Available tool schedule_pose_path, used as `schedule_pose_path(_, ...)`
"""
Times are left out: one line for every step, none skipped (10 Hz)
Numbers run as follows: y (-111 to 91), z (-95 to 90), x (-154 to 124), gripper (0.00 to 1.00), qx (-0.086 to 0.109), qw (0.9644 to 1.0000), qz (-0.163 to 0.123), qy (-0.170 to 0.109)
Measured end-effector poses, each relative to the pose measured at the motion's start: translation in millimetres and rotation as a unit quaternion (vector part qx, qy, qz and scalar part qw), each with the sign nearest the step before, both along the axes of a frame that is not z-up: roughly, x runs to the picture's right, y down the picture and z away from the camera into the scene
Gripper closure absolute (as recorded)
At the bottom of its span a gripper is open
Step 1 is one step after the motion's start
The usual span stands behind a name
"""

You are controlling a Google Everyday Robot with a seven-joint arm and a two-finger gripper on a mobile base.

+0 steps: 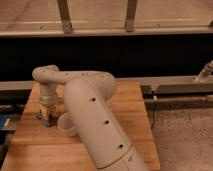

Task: Place the pepper on the white sponge

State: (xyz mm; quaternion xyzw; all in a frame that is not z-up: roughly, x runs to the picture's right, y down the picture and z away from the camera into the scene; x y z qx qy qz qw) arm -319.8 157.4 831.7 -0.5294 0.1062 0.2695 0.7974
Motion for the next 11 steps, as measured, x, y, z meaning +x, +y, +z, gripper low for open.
schedule_pose_path(-0.2,0.1,0.4,0.65,0.0,1.0,0.0,0.0)
schedule_pose_path(0.0,0.1,0.2,0.53,0.0,1.0,0.0,0.0)
schedule_pose_path(0.2,-0.1,-0.4,0.42,0.0,1.0,0.0,0.0)
schedule_pose_path(0.4,-0.4,-1.0,0.32,0.0,1.0,-0.001,-0.001)
schedule_pose_path(0.5,-0.4,-1.0,0.23,0.0,1.0,-0.001,-0.001)
schedule_pose_path(0.4,-0.3,-0.8,0.2,0.0,1.0,-0.001,0.0)
schedule_pose_path(0.3,-0.3,-0.8,0.2,0.0,1.0,0.0,0.0)
schedule_pose_path(0.4,-0.4,-1.0,0.2,0.0,1.0,-0.001,-0.001)
schedule_pose_path(0.4,-0.3,-0.9,0.2,0.0,1.0,-0.001,0.0)
schedule_pose_path(0.4,-0.3,-0.8,0.2,0.0,1.0,-0.001,0.0)
schedule_pose_path(0.3,-0.3,-0.8,0.2,0.0,1.0,-0.001,0.0)
